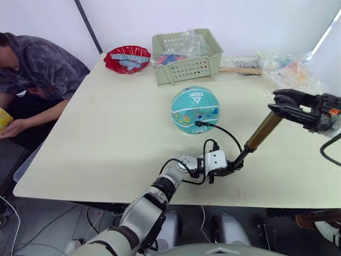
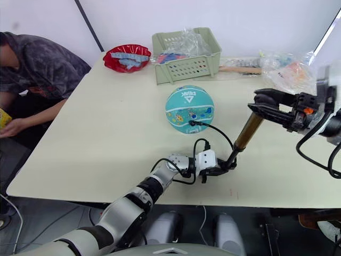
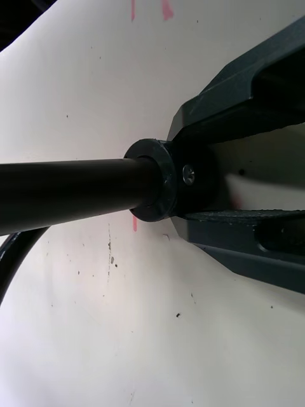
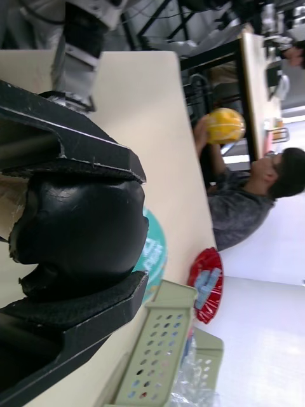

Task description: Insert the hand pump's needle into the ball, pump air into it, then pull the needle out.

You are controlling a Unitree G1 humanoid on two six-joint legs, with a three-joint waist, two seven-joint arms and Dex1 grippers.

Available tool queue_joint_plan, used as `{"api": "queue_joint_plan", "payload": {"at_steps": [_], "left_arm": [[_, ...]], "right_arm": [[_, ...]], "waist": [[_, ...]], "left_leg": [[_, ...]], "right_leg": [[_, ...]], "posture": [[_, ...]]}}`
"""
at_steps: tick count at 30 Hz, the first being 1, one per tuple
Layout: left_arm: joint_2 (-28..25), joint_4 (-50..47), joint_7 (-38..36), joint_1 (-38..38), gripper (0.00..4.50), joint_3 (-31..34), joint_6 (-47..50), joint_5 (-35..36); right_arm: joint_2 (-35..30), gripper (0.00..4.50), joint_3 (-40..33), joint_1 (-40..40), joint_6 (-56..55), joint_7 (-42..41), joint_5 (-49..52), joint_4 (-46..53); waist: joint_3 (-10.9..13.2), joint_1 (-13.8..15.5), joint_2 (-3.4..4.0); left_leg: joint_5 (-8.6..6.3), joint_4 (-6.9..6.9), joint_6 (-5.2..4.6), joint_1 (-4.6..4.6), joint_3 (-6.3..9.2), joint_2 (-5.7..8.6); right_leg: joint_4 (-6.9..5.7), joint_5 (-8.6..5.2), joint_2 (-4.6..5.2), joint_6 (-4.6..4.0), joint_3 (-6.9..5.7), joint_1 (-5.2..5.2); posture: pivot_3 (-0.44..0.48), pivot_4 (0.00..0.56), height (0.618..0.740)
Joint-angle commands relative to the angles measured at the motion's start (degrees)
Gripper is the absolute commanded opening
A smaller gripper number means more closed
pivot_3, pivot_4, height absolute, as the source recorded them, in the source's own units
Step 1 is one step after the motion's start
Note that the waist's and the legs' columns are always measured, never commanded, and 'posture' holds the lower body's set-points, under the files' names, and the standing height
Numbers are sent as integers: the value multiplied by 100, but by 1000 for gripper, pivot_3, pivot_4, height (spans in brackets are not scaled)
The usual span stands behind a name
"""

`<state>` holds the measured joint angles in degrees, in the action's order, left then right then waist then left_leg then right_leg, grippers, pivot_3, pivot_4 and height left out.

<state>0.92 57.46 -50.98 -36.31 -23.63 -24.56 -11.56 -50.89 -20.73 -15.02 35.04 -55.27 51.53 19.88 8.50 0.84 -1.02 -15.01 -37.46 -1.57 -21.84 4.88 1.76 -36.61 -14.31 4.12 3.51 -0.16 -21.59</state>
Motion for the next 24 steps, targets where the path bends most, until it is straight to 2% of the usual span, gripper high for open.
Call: {"api": "queue_joint_plan", "payload": {"at_steps": [1,6,17,21,24], "left_arm": [[-101,490,-32,245,1005,-325,235,-409],[-111,483,-30,249,1005,-315,248,-402],[-126,498,-5,247,1005,-298,255,-395],[-120,490,5,248,1005,-293,267,-390],[-133,489,0,252,1005,-300,265,-392]], "right_arm": [[223,1628,341,235,-229,-39,-415,-137],[439,1628,878,732,-740,-268,-1051,-301],[1546,1628,1758,1335,-1784,-136,-2038,-1214],[1612,1628,1701,1319,-1887,-164,-2058,-1200],[1644,1628,1330,1092,-1672,-53,-1571,-942]], "waist": [[-3,-1,-2],[-11,1,-8],[-53,-5,-45],[-99,-11,-57],[-108,-11,-56]], "left_leg": [[0,0,0,1,0,0],[0,0,0,3,0,0],[0,2,1,9,3,-2],[0,4,1,14,1,-2],[0,4,1,15,3,-3]], "right_leg": [[0,0,0,0,0,1],[0,1,-1,-1,1,2],[-2,0,-6,-3,1,4],[-2,-1,-6,-2,3,6],[-2,-1,-7,-2,3,7]], "posture": [[0,150,740],[0,150,740],[0,150,740],[0,150,740],[0,150,740]]}}
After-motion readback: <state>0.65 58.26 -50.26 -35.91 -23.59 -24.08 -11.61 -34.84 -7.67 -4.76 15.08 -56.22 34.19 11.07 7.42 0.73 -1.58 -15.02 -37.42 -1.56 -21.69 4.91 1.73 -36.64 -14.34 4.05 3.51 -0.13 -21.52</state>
